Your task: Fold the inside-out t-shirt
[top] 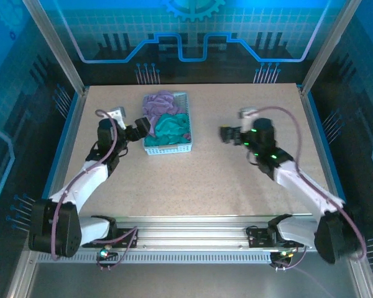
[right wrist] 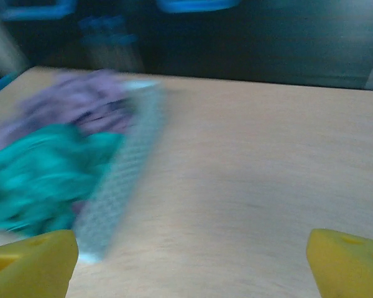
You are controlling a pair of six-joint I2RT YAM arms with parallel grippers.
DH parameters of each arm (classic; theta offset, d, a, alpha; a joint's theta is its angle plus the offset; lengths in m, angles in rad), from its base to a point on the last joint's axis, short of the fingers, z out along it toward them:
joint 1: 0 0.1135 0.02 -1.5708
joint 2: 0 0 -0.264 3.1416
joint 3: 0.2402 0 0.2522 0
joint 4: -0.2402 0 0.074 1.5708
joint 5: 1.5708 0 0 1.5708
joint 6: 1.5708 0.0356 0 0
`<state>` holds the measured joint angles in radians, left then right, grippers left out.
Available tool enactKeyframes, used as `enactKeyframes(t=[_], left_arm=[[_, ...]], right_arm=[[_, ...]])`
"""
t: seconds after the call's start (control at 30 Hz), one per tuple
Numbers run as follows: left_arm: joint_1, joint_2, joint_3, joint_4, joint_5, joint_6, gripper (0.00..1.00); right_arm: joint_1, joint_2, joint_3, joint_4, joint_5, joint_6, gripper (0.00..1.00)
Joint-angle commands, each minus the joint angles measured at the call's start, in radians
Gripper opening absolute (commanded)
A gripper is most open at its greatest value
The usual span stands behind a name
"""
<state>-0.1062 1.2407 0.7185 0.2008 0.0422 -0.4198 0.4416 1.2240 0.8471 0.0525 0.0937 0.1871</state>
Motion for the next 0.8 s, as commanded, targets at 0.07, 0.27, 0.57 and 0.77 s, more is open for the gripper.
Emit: enactKeyframes(t=[0.07, 0.27, 0.57, 0.77], left_arm=[[0.003, 0.079, 0.088, -0.214, 0.000, -0.043, 0.99], [0.008, 0.092, 0.101, -0.279, -0.018, -0.040, 0.99], [0.010, 0.020, 0.044, -0.310, -0.077, -0.017, 0.99], [0.011, 0.011, 0.016, -0.309, -0.079, -0.022, 0.99]], right_arm=[[0.245, 0.294, 0.294, -0.236, -0.018, -0.192, 0.95], [0.311, 0.664, 0.625, -0.360, 0.029, -0.169, 0.92], [0.283, 0.979, 0.922, -0.404, 0.010, -0.129, 0.64], [0.273, 0.964, 0.986, -0.408, -0.070, -0.126, 0.21]])
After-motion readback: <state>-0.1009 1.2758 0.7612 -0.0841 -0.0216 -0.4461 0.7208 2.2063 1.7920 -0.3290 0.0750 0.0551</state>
